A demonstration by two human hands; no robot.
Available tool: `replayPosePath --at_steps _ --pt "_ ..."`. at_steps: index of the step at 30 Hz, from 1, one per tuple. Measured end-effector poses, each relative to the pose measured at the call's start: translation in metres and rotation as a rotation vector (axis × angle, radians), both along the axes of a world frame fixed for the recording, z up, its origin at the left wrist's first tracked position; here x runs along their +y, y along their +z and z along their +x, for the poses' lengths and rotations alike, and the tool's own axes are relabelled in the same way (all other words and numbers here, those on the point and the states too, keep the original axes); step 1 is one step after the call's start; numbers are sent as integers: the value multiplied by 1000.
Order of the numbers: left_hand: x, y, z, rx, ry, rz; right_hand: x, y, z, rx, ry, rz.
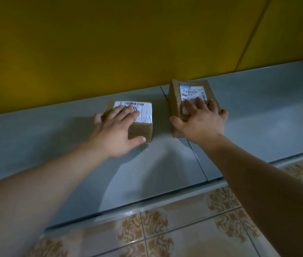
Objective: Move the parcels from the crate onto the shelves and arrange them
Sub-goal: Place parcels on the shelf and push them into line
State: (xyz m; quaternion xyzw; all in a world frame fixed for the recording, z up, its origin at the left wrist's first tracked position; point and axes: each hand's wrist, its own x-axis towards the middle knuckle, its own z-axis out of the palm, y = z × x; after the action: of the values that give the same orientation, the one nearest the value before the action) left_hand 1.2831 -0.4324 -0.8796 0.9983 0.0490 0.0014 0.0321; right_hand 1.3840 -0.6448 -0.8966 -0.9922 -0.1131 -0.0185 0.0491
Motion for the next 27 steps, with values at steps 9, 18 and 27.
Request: replayPosePath --at_steps 9,18,27 --pt "-1 -22 67 -116 77 -64 -4 -10 26 -51 4 41" --pt "-8 -23 87 -246 36 -29 -5 -7 28 -23 1 55" --pt "-27 -66 18 192 171 -53 6 5 30 103 -81 27"
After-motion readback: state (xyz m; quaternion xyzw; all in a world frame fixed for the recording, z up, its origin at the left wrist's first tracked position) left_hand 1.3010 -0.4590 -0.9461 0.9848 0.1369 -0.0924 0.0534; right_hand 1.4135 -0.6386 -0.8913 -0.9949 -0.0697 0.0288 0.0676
